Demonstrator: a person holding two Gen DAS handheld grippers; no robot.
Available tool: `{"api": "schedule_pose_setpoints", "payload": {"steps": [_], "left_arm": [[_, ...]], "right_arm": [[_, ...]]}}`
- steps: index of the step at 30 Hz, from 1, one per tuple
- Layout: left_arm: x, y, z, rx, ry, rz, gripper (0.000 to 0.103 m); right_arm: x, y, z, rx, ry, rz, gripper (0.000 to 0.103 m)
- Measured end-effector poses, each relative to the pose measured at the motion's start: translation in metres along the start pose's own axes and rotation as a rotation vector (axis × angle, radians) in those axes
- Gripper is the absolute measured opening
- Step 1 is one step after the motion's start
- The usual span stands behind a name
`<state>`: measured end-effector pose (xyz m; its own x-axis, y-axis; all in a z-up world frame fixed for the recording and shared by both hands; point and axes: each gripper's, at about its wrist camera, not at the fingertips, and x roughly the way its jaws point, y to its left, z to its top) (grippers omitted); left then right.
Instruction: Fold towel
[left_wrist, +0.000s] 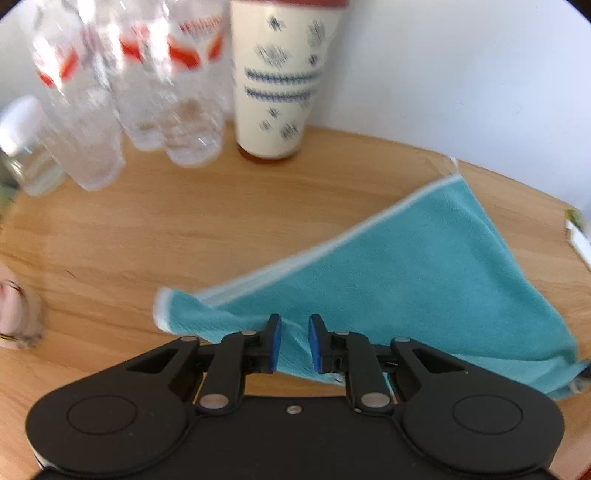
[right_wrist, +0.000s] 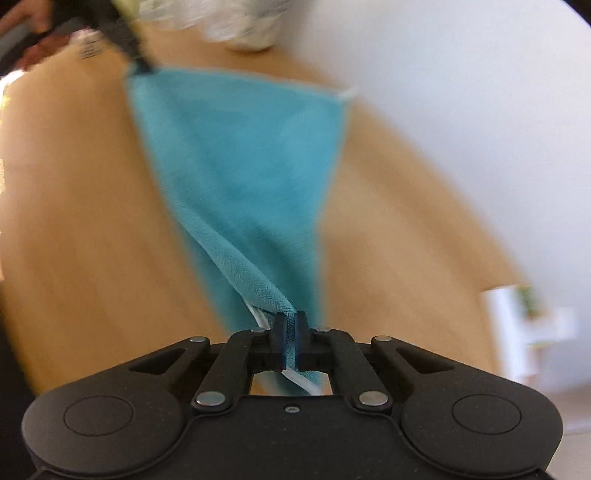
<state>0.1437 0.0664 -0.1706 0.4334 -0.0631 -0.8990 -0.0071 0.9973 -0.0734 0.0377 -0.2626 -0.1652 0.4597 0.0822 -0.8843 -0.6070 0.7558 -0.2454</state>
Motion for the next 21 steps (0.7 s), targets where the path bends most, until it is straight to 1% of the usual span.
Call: {"api": "schedule_pose_setpoints", "payload": {"steps": [1, 2, 4, 5, 7, 8, 9, 11, 12, 13, 14, 16, 18, 21], "left_arm": [[0.000, 0.001, -0.001, 0.002, 0.000, 0.000, 0.010], [0.001, 0.001, -0.001, 0.002, 0.005, -0.004, 0.010], [0.002, 0.003, -0.002, 0.006, 0.013, -0.011, 0.010], [0.002, 0.004, -0.002, 0.014, 0.014, -0.010, 0.010], [0.003, 0.004, -0.003, 0.027, 0.018, -0.014, 0.010], [0.004, 0.004, -0.004, 0.032, 0.020, -0.015, 0.010], [0.004, 0.004, -0.004, 0.038, 0.023, -0.016, 0.010], [0.007, 0.004, -0.006, 0.055, 0.033, -0.018, 0.010], [0.008, 0.005, -0.006, 0.062, 0.034, -0.018, 0.010], [0.008, 0.005, -0.007, 0.069, 0.036, -0.020, 0.010], [0.008, 0.005, -0.007, 0.074, 0.036, -0.023, 0.010], [0.008, 0.006, -0.007, 0.078, 0.039, -0.029, 0.010], [0.008, 0.008, -0.007, 0.079, 0.043, -0.038, 0.010], [0.003, 0.013, -0.005, 0.068, 0.040, -0.063, 0.010]], "right_arm": [[-0.005, 0.004, 0.001, 0.008, -0.028, -0.086, 0.003], [-0.010, 0.020, -0.001, -0.029, -0.070, -0.178, 0.003], [-0.009, 0.037, -0.004, -0.098, -0.077, -0.219, 0.003], [-0.004, 0.056, -0.009, -0.151, -0.073, -0.261, 0.003], [0.001, 0.073, -0.015, -0.195, -0.070, -0.328, 0.003], [0.005, 0.083, -0.018, -0.215, -0.063, -0.347, 0.003], [0.008, 0.091, -0.020, -0.206, -0.063, -0.348, 0.003], [0.008, 0.098, -0.022, -0.163, -0.059, -0.295, 0.005], [0.011, 0.101, -0.024, -0.154, -0.042, -0.273, 0.007], [0.015, 0.105, -0.026, -0.175, -0.036, -0.285, 0.008], [0.018, 0.108, -0.029, -0.195, -0.030, -0.296, 0.013], [0.018, 0.107, -0.034, -0.178, -0.034, -0.293, 0.013], [0.006, 0.095, -0.034, -0.086, -0.033, -0.268, 0.017], [-0.015, 0.076, -0.038, 0.017, -0.060, -0.253, 0.019]]}}
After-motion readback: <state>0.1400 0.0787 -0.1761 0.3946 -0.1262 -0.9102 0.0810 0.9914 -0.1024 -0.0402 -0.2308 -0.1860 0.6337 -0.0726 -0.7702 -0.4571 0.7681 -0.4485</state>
